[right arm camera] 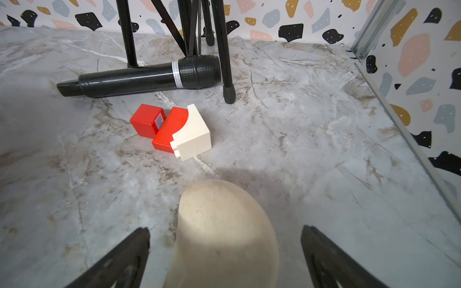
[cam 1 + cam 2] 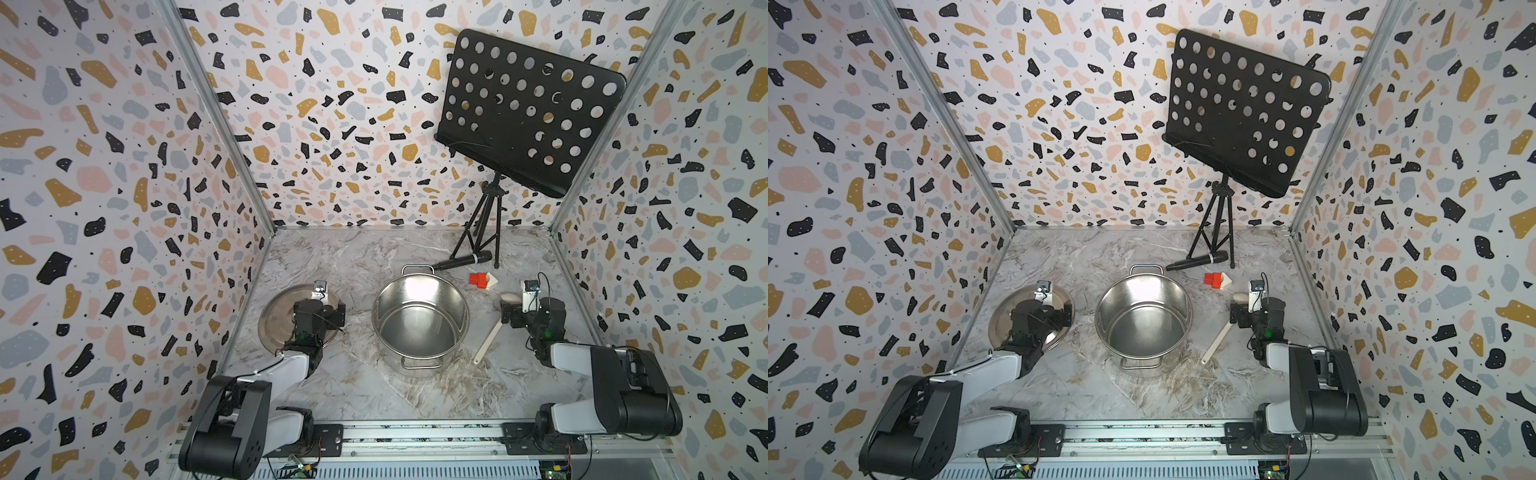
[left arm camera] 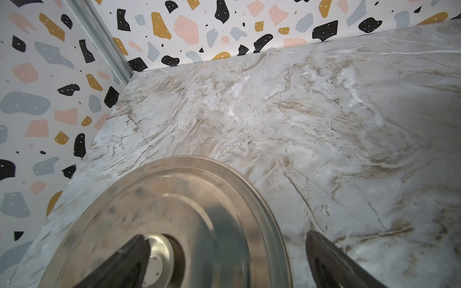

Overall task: Stir the soup with a spoon
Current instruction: Reset both arms

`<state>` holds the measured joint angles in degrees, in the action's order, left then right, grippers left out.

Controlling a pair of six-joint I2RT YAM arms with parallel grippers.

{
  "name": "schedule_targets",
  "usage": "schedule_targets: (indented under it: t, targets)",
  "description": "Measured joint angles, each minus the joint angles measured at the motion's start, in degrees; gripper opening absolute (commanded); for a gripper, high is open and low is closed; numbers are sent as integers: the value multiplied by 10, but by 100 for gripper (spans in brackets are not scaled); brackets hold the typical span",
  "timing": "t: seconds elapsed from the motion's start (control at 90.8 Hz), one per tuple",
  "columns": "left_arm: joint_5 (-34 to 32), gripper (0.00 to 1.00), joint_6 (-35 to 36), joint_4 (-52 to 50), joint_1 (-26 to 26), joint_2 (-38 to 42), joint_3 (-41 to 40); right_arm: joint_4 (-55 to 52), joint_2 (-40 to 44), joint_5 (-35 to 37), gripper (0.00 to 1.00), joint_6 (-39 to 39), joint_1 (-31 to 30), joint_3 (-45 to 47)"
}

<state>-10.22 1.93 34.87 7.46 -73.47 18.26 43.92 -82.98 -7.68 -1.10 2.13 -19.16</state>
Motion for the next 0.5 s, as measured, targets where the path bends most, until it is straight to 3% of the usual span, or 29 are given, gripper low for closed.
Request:
schedule_targets:
  t: [0.22, 0.496]
  targets:
    - [13, 100, 0, 69, -7, -66, -3, 44, -41, 20, 100, 2, -3, 0]
    - [33, 99, -2, 75, -24, -76, 3, 45, -42, 47, 100, 2, -12, -7]
